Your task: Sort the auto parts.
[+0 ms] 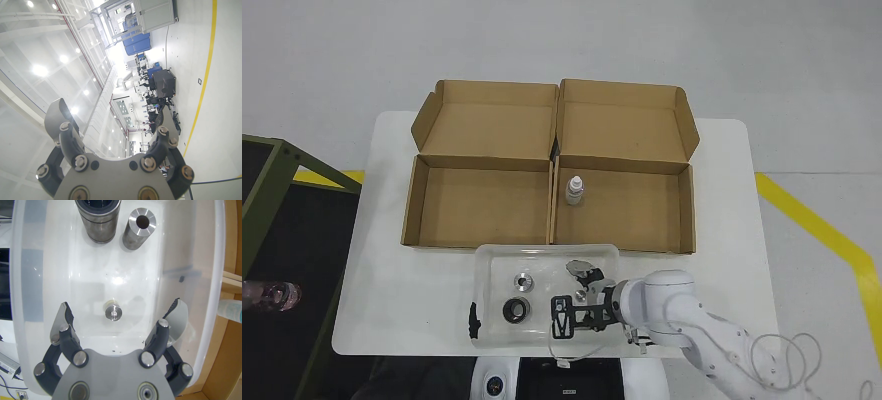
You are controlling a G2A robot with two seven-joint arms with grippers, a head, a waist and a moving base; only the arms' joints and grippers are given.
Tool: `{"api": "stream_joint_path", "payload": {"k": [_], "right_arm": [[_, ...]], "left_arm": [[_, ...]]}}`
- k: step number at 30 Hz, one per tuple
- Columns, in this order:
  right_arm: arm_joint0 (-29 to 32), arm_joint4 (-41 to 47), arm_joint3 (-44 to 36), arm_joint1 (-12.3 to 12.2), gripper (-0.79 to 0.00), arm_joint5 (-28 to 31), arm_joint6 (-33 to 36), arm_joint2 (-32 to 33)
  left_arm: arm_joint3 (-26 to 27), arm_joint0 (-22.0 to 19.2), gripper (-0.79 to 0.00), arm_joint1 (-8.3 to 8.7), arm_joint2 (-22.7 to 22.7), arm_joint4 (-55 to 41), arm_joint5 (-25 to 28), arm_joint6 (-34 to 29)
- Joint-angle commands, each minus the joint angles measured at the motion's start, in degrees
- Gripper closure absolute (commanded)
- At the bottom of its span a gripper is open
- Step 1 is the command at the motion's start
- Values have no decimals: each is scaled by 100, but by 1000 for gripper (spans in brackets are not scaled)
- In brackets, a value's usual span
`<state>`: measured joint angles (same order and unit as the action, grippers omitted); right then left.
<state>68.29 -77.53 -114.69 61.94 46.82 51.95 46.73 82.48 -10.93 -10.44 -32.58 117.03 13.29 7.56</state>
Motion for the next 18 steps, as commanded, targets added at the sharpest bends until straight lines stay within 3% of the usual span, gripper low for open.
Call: {"api": "stream_joint_path", "payload": {"k": [1, 6, 14, 17, 18], "right_arm": [[-31, -11, 34, 8, -668, -29, 37, -44], [-92, -72, 84, 26, -379, -69, 130, -163], [-197, -202, 118, 64, -209, -149, 403, -374], [-196, -230, 74, 73, -18, -176, 509, -448], [-189, -219, 58, 75, 0, -192, 522, -461]], "left_arm": [[0, 0, -785, 0, 0, 0, 0, 0], [0, 0, -785, 0, 0, 0, 0, 0], [0, 0, -785, 0, 0, 0, 0, 0], [0, 0, -785, 0, 0, 0, 0, 0], [0, 0, -785, 0, 0, 0, 0, 0]]}}
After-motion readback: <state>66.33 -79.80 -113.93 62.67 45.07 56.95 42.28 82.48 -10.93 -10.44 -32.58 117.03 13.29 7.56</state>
